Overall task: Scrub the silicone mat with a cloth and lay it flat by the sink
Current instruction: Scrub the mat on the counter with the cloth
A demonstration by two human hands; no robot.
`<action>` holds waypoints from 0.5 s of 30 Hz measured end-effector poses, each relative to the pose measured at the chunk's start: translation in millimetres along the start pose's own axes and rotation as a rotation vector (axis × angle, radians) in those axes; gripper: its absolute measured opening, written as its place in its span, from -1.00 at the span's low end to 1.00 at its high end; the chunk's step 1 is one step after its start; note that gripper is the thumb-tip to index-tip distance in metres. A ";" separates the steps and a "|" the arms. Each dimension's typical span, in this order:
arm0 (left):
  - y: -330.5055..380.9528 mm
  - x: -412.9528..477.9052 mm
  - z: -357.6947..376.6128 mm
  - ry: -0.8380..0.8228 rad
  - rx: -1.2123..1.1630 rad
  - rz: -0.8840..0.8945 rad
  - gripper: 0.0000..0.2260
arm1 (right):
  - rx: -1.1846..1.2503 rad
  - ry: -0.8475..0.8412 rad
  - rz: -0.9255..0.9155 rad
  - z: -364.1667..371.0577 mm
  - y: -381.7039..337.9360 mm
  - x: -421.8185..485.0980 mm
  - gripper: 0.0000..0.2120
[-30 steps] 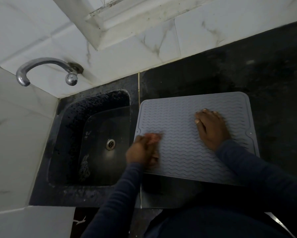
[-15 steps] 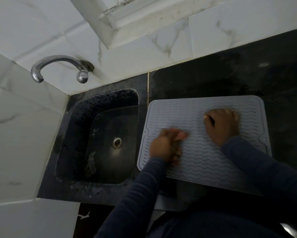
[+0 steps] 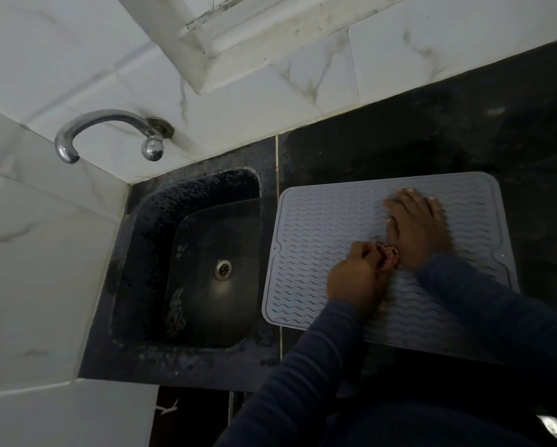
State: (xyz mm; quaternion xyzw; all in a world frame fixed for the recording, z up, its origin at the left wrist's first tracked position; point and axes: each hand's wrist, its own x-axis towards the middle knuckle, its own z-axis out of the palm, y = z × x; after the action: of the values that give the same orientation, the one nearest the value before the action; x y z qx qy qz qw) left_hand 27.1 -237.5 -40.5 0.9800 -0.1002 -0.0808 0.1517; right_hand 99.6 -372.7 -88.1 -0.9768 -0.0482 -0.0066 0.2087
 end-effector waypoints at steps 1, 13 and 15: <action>-13.1 -1.4 -5.5 0.010 0.009 -0.021 -0.68 | -0.004 0.002 0.002 0.0 -0.5 -0.8 -0.57; -73.5 7.5 -38.2 0.082 -0.039 -0.189 -0.64 | -0.016 -0.002 0.009 -2.1 -5.5 -2.3 -0.54; -26.4 7.2 -15.5 -0.014 -0.006 0.034 -0.69 | -0.017 -0.017 0.010 -2.6 -4.9 -1.7 -0.59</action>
State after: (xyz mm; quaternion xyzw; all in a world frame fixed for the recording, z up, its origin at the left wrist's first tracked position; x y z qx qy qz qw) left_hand 41.5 -210.2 -35.0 0.9772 -0.1175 -0.0852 0.1551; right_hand 97.5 -369.5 -83.8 -0.9787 -0.0452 0.0026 0.2001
